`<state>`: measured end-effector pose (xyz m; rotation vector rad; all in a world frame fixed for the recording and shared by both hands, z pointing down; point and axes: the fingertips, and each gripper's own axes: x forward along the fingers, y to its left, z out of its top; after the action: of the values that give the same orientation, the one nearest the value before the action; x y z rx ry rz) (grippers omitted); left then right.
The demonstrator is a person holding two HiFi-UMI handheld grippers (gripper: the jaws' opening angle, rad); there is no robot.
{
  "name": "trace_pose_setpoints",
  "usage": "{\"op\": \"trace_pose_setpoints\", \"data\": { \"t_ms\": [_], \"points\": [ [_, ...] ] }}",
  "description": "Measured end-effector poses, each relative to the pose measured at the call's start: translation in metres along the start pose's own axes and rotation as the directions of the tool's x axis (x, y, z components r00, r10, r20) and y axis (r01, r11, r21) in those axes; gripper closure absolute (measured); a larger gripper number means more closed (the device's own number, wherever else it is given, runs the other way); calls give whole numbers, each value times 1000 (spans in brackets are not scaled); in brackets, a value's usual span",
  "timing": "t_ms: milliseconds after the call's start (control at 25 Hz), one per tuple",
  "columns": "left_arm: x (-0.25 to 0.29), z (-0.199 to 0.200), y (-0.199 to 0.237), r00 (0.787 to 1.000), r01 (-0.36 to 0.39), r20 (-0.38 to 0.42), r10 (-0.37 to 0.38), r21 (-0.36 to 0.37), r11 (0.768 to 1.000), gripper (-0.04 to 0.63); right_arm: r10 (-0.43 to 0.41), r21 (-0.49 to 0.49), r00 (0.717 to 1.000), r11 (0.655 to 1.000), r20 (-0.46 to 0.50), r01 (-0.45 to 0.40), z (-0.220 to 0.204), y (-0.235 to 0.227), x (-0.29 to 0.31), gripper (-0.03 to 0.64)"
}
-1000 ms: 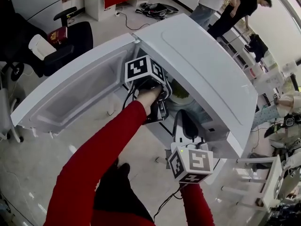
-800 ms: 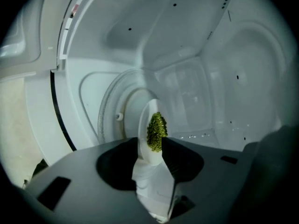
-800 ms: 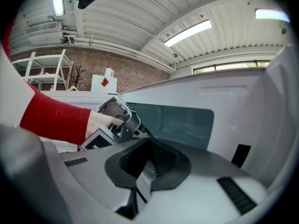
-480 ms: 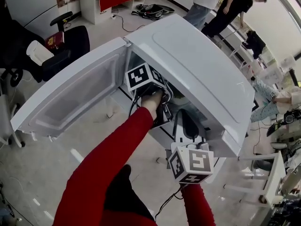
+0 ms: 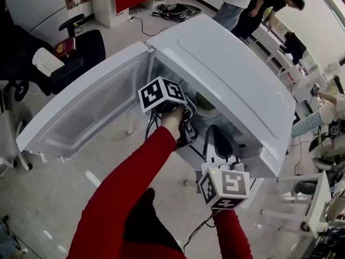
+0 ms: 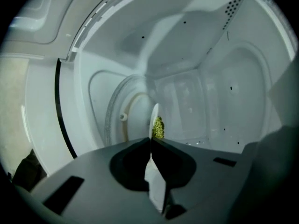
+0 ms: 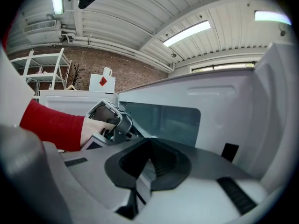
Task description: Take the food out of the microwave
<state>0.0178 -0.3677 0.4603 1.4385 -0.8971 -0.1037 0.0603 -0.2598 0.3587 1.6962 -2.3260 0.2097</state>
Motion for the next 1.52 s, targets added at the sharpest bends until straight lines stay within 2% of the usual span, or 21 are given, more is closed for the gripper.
{"op": "trace_pose_setpoints", "data": {
  "t_ms": [320, 600, 960, 1320, 1440, 1520],
  "points": [
    [-19, -4, 10, 998, 61, 29, -61, -19, 998, 577, 9, -11, 1000, 1000, 4, -9, 2, 7, -2, 603],
    [-43, -9, 20, 992, 113, 58, -109, -63, 992, 578, 18, -9, 1000, 1000, -3, -18, -2, 14, -3, 603],
    [-64, -15, 37, 989, 137, 78, -129, -112, 984, 578, 27, -7, 1000, 1000, -14, -27, -7, 16, -2, 603],
    [-69, -12, 38, 982, 180, 83, -171, -120, 976, 573, 34, -14, 999, 999, -21, -35, -7, 22, 2, 603],
    [-70, -9, 36, 979, 194, 85, -185, -108, 975, 511, 36, -11, 999, 999, -22, -36, -7, 23, 1, 603],
    [-68, -5, 36, 979, 192, 83, -184, -92, 977, 495, 35, -10, 999, 999, -21, -36, -7, 21, 1, 603]
  ]
}}
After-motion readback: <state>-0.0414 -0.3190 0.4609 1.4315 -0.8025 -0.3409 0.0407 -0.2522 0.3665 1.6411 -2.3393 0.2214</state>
